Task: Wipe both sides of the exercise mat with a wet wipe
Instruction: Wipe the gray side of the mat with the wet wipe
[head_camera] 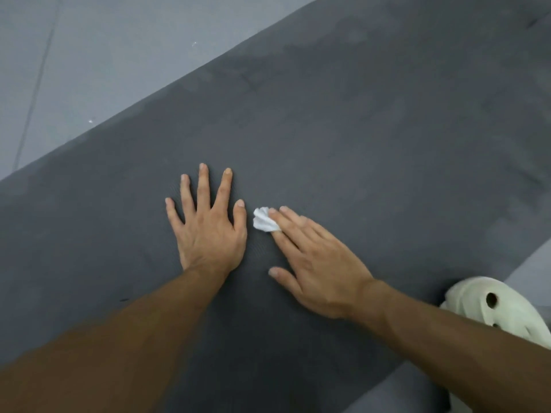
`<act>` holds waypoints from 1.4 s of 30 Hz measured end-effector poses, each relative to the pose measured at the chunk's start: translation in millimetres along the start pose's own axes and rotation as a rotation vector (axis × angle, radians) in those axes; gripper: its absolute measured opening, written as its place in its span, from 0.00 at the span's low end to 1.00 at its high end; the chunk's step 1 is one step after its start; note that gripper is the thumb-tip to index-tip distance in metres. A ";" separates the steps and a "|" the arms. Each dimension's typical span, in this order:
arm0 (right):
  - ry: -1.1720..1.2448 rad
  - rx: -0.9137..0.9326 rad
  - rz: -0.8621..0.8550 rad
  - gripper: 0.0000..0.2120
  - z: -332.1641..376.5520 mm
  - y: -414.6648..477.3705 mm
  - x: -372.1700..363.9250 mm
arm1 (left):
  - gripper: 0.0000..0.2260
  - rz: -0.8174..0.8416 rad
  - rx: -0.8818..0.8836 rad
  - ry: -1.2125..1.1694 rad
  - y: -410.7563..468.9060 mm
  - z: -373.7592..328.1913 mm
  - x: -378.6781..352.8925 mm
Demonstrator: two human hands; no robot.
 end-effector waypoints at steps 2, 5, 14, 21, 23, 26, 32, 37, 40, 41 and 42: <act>-0.020 0.060 0.033 0.34 15.0 -8.9 -10.3 | 0.29 -0.004 0.000 0.001 0.0 -0.9 0.0; -0.074 0.112 0.051 0.35 22.5 -14.6 -16.1 | 0.29 0.000 0.004 -0.001 0.3 0.4 -0.3; 0.002 -0.415 -0.058 0.37 -99.2 -1.4 33.7 | 0.27 0.010 -0.011 -0.015 1.9 0.9 -1.7; 0.055 -0.295 0.004 0.36 -71.2 -7.0 26.7 | 0.28 -0.002 -0.010 -0.009 1.6 1.1 -0.4; 0.035 -0.147 0.022 0.36 -30.8 -15.0 9.1 | 0.28 -0.012 -0.011 -0.013 1.7 0.8 0.0; 0.014 0.036 0.073 0.36 26.1 -33.4 -20.4 | 0.28 -0.009 -0.013 -0.010 1.3 1.2 -0.9; -0.034 0.021 -0.004 0.33 19.7 -38.0 -25.9 | 0.28 0.010 -0.009 0.011 1.2 0.8 -1.2; -0.021 -0.304 -0.148 0.33 -77.5 -29.6 9.8 | 0.30 0.041 0.010 0.027 1.7 -2.0 -1.7; 0.033 -0.374 -0.140 0.34 -98.4 -37.9 13.5 | 0.31 0.043 0.017 0.024 1.5 -2.4 -0.3; 0.057 -0.365 -0.143 0.34 -94.8 -39.8 12.3 | 0.31 0.045 0.020 0.021 1.9 -1.9 -0.3; 0.073 -0.340 -0.146 0.34 -87.6 -42.3 9.7 | 0.31 0.050 0.023 0.020 1.9 -2.8 -0.9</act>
Point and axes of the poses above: each hand's wrist, its own y-axis towards the middle knuckle, its own x-axis out of the back of the hand, z = x × y, the point moved 9 cm from there along y, towards the middle knuckle, and after that the axes turned 9 degrees about z, right-handed, at the moved point
